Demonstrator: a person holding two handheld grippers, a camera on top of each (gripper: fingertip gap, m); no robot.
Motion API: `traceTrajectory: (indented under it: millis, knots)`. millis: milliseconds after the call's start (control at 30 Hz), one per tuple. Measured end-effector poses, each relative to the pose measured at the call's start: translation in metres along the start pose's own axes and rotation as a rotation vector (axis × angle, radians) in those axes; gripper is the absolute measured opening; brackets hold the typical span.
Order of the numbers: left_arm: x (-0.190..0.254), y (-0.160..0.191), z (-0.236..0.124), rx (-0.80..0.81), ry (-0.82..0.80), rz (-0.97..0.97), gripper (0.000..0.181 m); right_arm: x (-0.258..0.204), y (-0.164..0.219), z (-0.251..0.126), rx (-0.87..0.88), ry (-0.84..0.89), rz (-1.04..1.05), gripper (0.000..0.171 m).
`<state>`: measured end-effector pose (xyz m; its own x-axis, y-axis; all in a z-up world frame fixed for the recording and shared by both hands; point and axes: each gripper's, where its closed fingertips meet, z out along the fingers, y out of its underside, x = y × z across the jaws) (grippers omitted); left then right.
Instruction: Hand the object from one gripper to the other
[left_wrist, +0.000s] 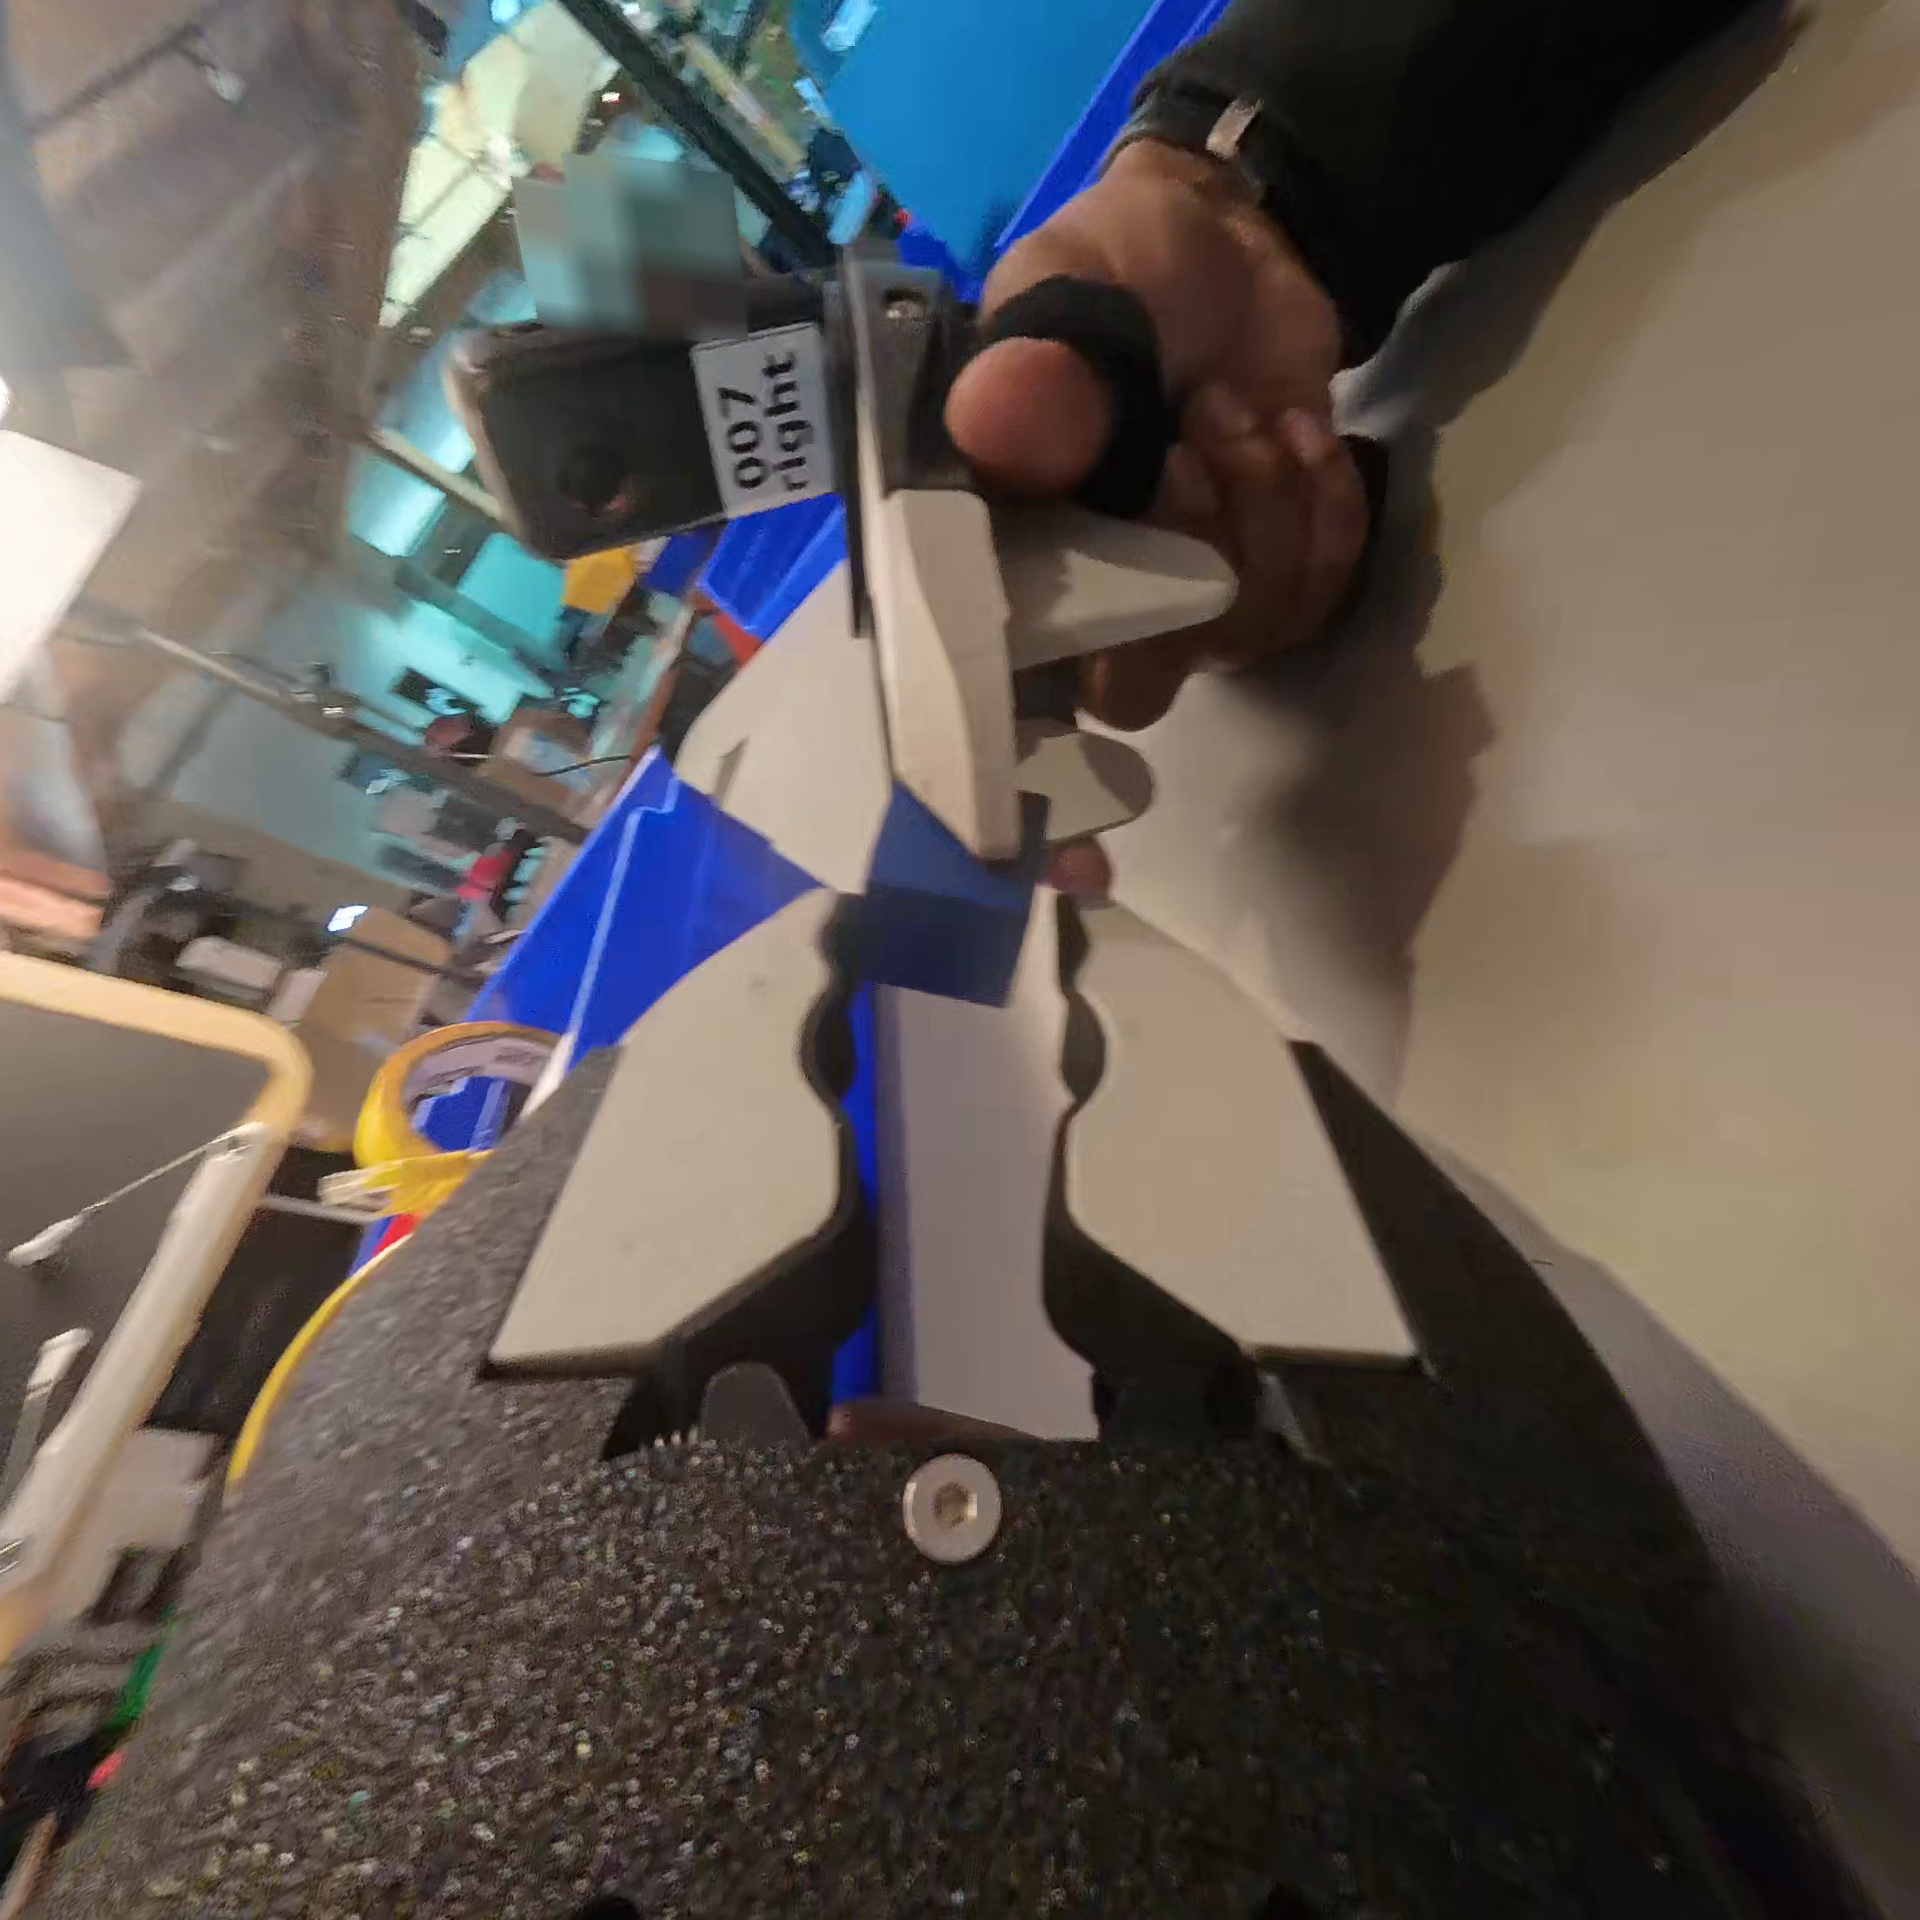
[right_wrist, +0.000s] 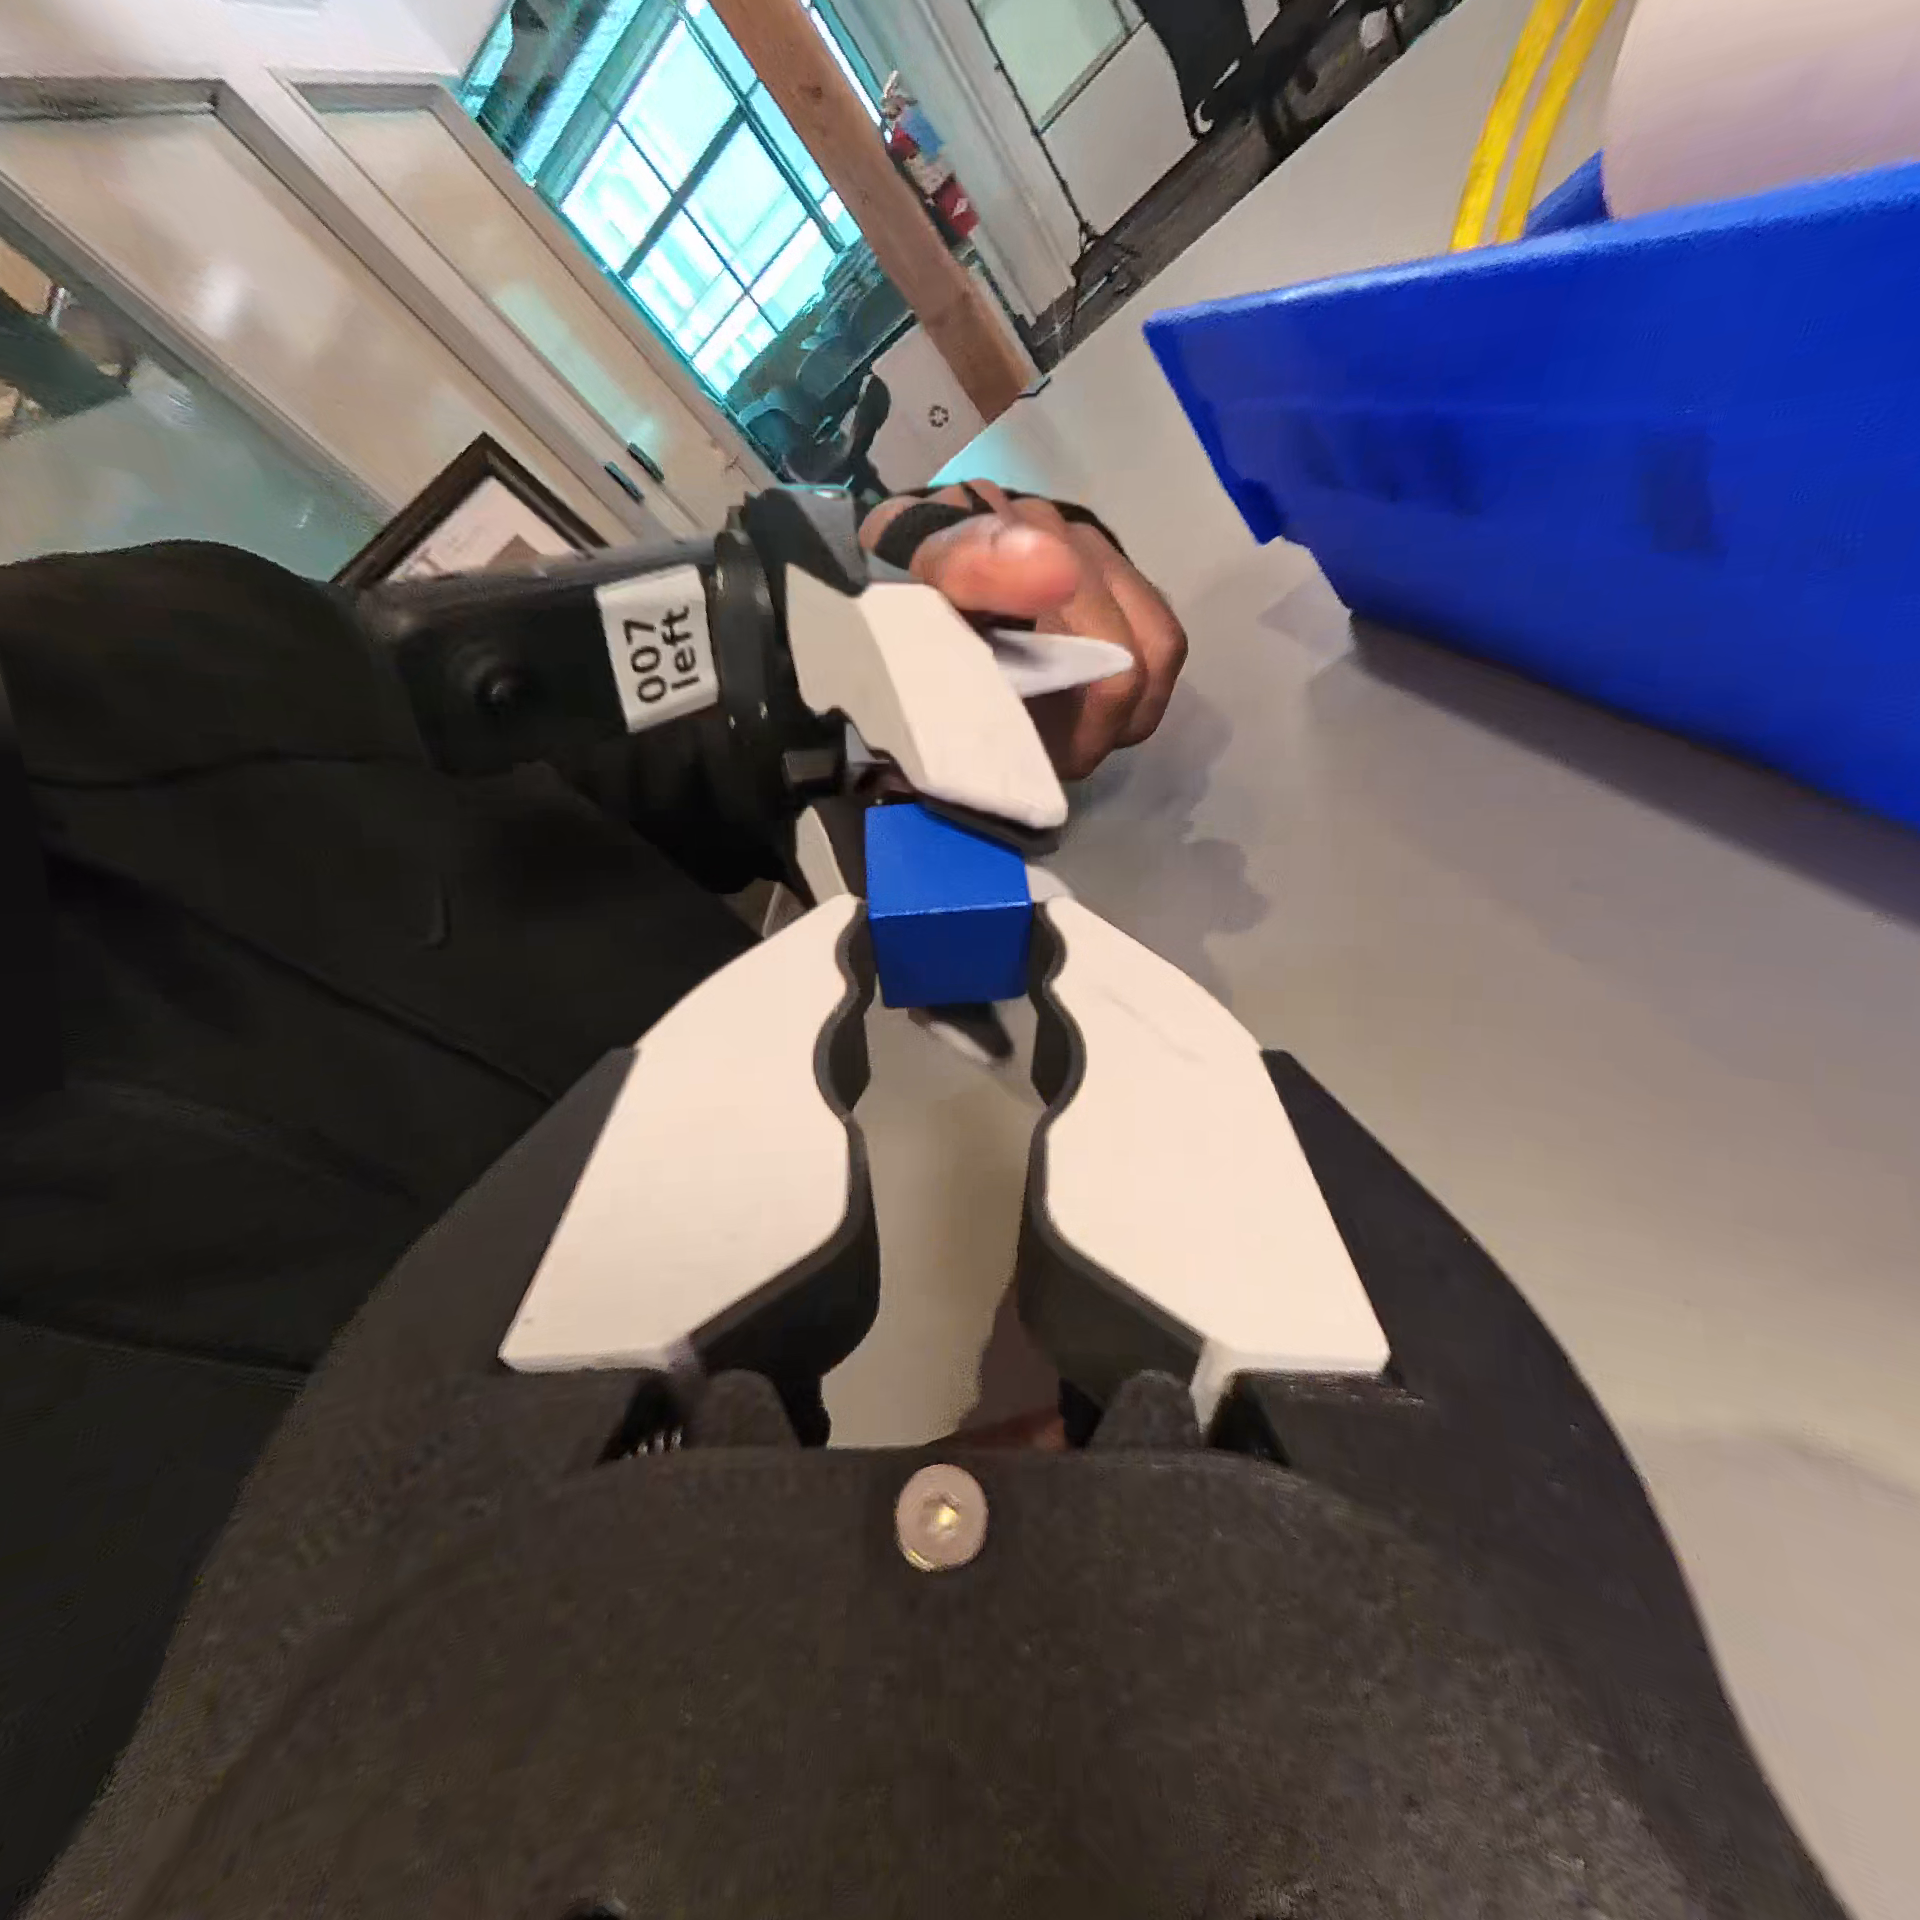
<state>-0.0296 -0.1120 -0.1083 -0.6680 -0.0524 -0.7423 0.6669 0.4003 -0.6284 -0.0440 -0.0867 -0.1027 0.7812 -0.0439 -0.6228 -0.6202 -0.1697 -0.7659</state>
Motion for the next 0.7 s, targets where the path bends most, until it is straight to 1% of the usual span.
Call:
traceTrajectory:
  millis: [67, 133, 200, 267, 333, 433, 533, 600, 667, 700]
  knots:
    - [-0.005, 0.004, 0.0, -0.037, -0.03, 0.021, 0.031, 0.004, 0.0, 0.0, -0.002, 0.024, -0.005, 0.028]
    - [-0.011, 0.009, 0.001, -0.083, -0.07, 0.008, 0.031, 0.011, -0.005, -0.002, 0.023, 0.087, -0.005, 0.031]
    - [-0.022, 0.018, 0.001, -0.15, -0.139, -0.018, 0.03, 0.022, -0.013, -0.007, 0.057, 0.196, -0.025, 0.041]
    - [-0.035, 0.031, 0.0, -0.253, -0.244, -0.026, 0.03, 0.036, -0.023, -0.015, 0.101, 0.362, -0.085, 0.044]
    - [-0.045, 0.041, -0.003, -0.344, -0.331, 0.009, 0.03, 0.042, -0.03, -0.021, 0.134, 0.502, -0.173, 0.046]
    - [-0.042, 0.049, 0.0, -0.434, -0.354, 0.069, 0.031, 0.039, -0.038, -0.018, 0.176, 0.594, -0.239, 0.053]
    - [-0.035, 0.043, 0.004, -0.44, -0.355, 0.097, 0.031, 0.044, -0.029, -0.007, 0.128, 0.644, -0.267, 0.053]
    - [-0.029, 0.042, 0.007, -0.429, -0.328, 0.071, 0.031, 0.047, -0.019, 0.001, 0.067, 0.644, -0.29, 0.046]
    - [-0.029, 0.038, 0.007, -0.378, -0.316, 0.071, 0.031, 0.048, -0.02, -0.002, 0.062, 0.653, -0.338, 0.037]
    - [-0.028, 0.038, 0.007, -0.356, -0.294, 0.038, 0.032, 0.05, -0.022, -0.006, 0.052, 0.685, -0.393, 0.033]
